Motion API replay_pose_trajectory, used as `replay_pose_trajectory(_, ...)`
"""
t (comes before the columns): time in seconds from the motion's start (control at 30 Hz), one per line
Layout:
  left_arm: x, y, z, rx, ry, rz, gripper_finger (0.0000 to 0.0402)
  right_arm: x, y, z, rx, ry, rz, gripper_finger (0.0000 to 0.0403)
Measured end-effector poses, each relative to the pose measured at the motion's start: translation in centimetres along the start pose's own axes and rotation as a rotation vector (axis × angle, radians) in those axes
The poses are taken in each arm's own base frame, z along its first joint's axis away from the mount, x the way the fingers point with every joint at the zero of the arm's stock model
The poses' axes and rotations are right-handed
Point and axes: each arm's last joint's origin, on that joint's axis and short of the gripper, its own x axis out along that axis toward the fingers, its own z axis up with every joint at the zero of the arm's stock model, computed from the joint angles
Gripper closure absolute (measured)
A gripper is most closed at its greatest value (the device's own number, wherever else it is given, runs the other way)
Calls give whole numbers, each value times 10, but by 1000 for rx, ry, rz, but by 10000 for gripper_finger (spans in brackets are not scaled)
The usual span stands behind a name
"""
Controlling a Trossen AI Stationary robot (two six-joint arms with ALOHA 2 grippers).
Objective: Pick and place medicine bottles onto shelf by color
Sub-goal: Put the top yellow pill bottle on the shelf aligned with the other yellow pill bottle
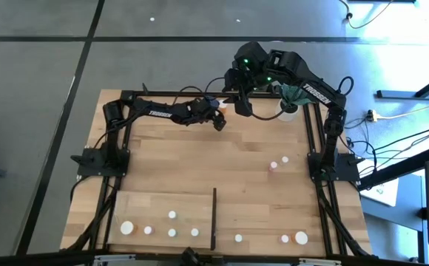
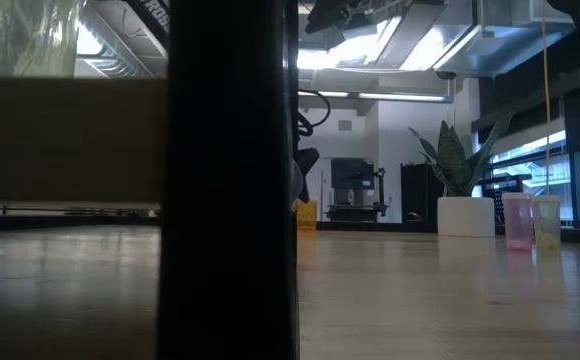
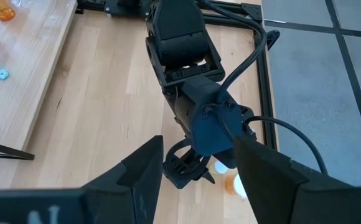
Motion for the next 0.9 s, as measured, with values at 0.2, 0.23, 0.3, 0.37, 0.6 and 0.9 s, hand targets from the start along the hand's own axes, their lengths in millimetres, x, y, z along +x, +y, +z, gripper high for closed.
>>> replay_pose_trajectory(0.2,0,1,-1,-24,17,6,164,0,0,0,0,0,0,205)
replay_pose_trajectory(0.23,0,2,-2,-25,19,8,167,0,0,0,0,-1,0,205)
replay_pose_trajectory(0.3,1,3,-1,-27,20,11,170,0,0,0,-1,-3,-1,205)
replay_pose_trajectory(0.37,1,3,-1,-28,22,1,170,0,0,0,-1,-3,-1,205)
replay_pose_trajectory(0.6,4,3,-3,-32,37,-42,177,0,0,0,-1,-3,-1,205)
replay_pose_trajectory(0.9,12,7,-6,-10,44,-41,202,0,0,1,-2,-5,-2,205)
